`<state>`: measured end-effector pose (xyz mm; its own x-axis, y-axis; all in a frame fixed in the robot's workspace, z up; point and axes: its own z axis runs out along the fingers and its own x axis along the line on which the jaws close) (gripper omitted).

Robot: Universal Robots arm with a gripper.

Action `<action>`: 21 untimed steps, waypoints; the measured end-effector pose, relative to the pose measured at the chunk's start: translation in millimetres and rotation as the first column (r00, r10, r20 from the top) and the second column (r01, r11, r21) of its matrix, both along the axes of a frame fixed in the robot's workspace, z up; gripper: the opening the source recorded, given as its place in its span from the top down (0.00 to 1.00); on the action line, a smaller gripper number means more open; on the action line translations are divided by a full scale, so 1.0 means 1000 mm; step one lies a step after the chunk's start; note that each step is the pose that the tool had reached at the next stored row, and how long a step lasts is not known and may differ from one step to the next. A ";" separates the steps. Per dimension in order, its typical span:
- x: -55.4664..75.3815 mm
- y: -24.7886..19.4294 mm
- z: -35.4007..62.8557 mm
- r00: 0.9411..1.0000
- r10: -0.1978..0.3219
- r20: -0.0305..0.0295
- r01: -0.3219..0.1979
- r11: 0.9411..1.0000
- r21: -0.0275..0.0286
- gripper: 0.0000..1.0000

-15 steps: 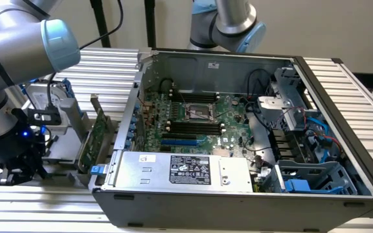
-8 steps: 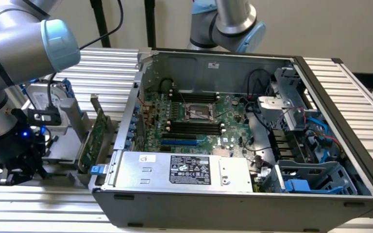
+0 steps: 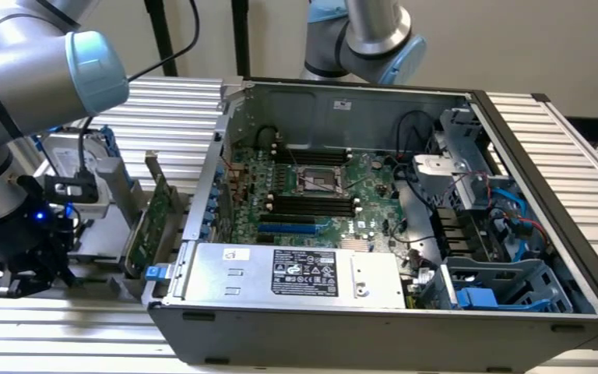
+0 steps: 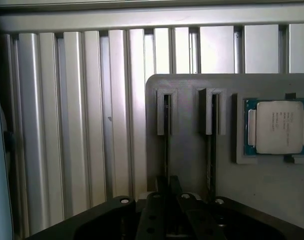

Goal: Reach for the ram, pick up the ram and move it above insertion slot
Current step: 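Pick up the ram and move it above insertion slot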

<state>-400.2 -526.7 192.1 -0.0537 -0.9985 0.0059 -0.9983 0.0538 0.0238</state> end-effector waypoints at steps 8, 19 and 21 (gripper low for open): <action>0.000 0.0000 0.0000 1.000 -0.003 0.000 0.003 1.000 0.000 0.86; 0.000 0.0000 0.0078 1.000 -0.003 0.000 0.003 1.000 0.000 0.86; 0.000 0.0000 0.0113 1.000 -0.003 0.000 0.003 1.000 0.000 0.86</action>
<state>-400.1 -526.7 203.4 -0.0565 -0.9984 0.0058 -0.9981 0.0566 0.0237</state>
